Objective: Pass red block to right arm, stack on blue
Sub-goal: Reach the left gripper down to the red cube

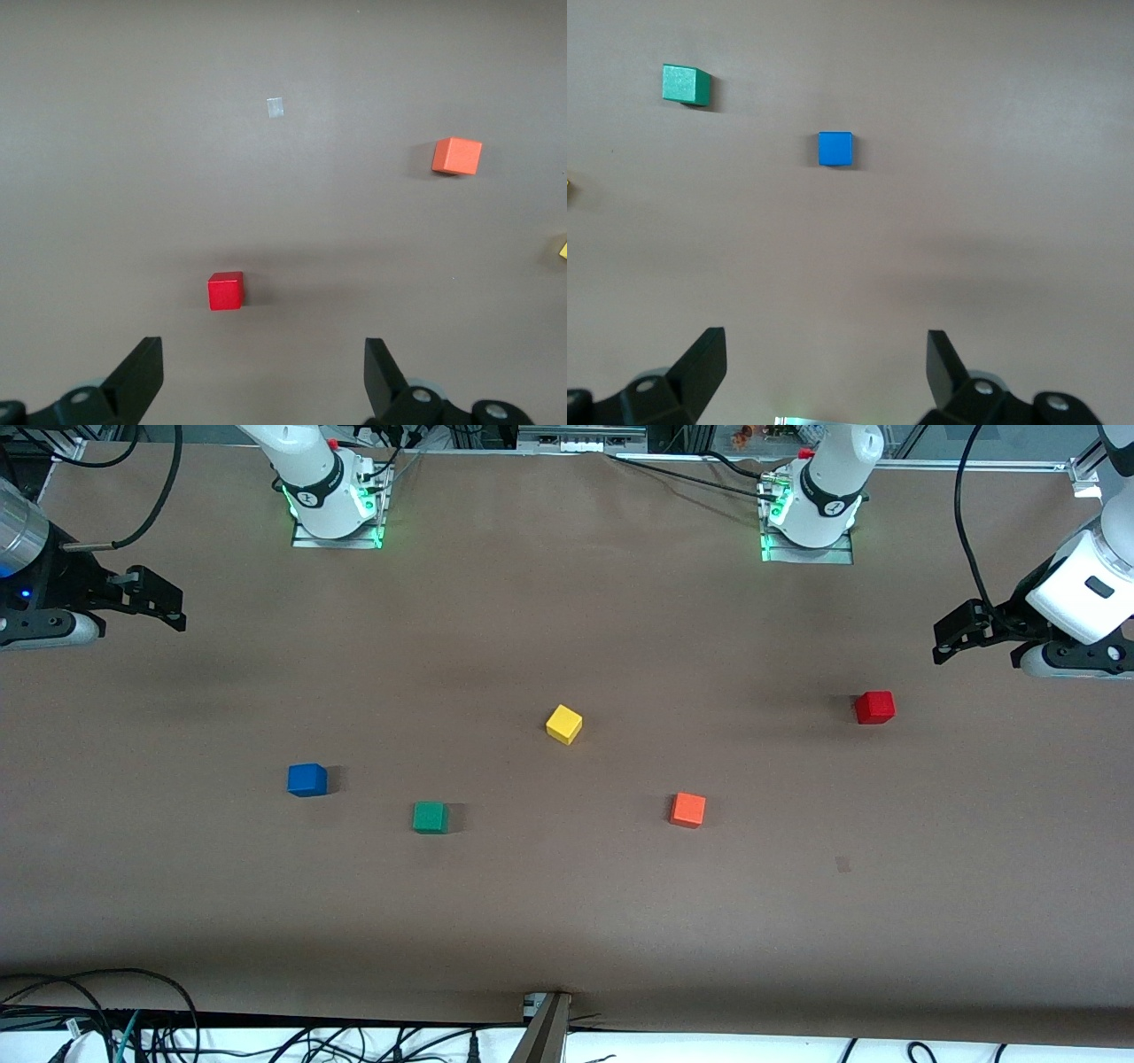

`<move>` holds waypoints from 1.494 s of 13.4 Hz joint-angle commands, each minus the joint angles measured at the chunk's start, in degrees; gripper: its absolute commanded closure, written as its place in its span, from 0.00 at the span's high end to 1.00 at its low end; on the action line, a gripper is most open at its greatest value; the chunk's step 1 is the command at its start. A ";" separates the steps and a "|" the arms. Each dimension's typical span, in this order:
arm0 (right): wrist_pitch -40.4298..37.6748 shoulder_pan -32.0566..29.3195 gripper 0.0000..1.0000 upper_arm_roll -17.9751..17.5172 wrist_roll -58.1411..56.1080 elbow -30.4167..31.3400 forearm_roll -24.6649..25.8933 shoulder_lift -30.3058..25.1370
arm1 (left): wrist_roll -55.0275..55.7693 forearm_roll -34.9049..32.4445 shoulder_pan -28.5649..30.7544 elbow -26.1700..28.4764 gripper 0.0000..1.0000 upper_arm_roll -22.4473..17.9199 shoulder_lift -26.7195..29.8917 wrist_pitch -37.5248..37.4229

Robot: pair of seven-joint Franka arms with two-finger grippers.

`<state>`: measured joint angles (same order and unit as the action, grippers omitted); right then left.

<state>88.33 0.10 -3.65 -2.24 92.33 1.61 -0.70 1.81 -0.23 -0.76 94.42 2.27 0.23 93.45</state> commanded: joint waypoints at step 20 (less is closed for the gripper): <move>-1.40 -0.45 1.00 -0.13 0.74 -1.46 0.07 0.61 | -1.72 -6.80 4.45 -0.39 1.00 -0.78 -18.15 -9.70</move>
<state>88.18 0.06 -3.47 -2.18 92.28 1.61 -0.61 1.10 -5.64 3.76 94.37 1.17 -15.95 84.13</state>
